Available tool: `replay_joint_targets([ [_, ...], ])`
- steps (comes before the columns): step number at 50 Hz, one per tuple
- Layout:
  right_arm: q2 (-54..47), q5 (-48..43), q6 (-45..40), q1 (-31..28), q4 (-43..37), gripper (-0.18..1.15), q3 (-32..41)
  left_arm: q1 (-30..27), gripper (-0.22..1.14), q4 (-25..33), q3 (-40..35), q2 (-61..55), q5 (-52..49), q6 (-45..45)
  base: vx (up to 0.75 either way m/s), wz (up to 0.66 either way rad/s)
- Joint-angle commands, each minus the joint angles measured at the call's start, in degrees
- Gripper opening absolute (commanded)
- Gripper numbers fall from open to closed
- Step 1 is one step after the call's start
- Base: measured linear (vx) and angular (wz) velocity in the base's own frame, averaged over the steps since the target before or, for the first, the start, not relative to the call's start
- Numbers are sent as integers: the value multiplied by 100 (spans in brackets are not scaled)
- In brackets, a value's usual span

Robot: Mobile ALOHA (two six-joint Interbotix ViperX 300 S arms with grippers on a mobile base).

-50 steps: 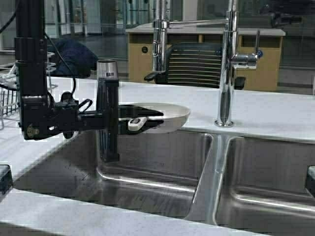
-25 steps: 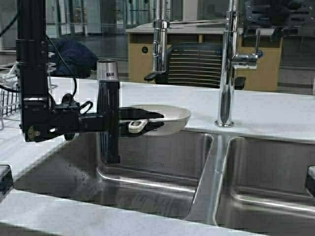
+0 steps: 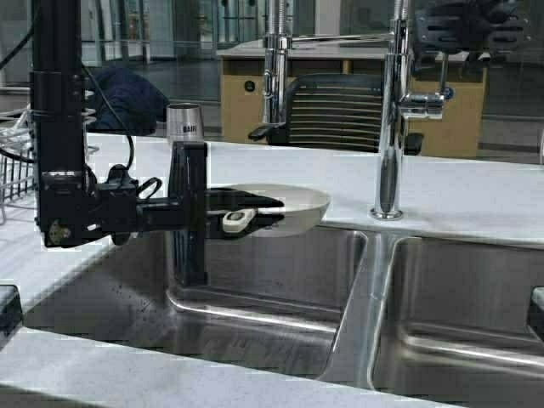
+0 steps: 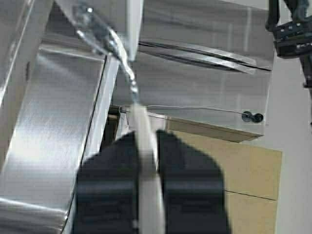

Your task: Wash the pan

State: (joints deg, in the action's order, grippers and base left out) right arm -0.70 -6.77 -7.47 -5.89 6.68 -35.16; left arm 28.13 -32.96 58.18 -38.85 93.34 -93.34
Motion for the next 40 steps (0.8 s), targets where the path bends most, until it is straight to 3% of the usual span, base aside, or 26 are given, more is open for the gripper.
replay_joint_targets([
  [1,-123,-18,9,105,-9,101,272,18,3,-18,-70,105,114,79,0,0],
  [26,-879,176,9,264,-9,101,1090,18,3,-18,-88,97,114,70,0,0],
  [40,-976,264,-35,466,-44,101,1090,18,3,-18,-79,97,114,62,0,0],
])
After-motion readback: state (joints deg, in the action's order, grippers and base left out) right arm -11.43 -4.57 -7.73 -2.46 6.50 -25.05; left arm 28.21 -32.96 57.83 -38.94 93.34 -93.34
